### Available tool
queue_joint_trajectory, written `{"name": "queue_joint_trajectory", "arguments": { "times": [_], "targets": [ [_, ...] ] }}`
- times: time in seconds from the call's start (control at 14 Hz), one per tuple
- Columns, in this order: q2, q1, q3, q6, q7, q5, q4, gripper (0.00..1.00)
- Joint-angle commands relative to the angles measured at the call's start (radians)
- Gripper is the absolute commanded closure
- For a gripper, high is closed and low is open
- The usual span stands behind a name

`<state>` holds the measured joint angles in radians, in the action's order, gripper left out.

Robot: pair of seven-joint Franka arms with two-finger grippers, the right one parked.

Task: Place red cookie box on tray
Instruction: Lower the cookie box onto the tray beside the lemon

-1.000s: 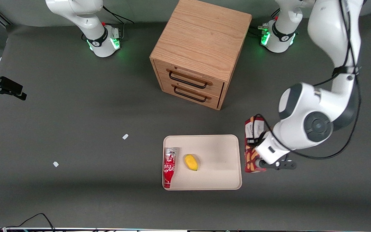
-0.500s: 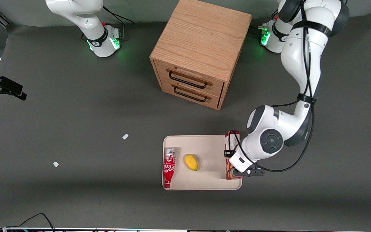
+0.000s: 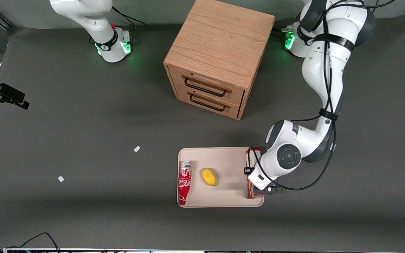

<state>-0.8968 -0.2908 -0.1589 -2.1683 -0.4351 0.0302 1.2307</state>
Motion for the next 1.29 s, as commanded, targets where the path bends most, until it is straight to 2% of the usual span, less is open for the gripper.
{"name": "queue_joint_trajectory", "arguments": {
  "times": [0.0,0.43,0.71,0.93,1.21],
  "targets": [
    [-0.001,-0.018,0.015,0.010,-0.036,0.048,-0.033,0.00],
    [0.018,-0.016,0.013,0.010,-0.054,0.042,-0.030,0.00],
    [0.073,-0.004,0.013,0.025,-0.053,-0.009,-0.023,0.00],
    [0.149,0.008,0.012,0.034,-0.051,-0.019,0.027,0.00],
    [0.284,0.053,0.012,0.056,-0.040,-0.085,0.127,0.00]
  ]
}}
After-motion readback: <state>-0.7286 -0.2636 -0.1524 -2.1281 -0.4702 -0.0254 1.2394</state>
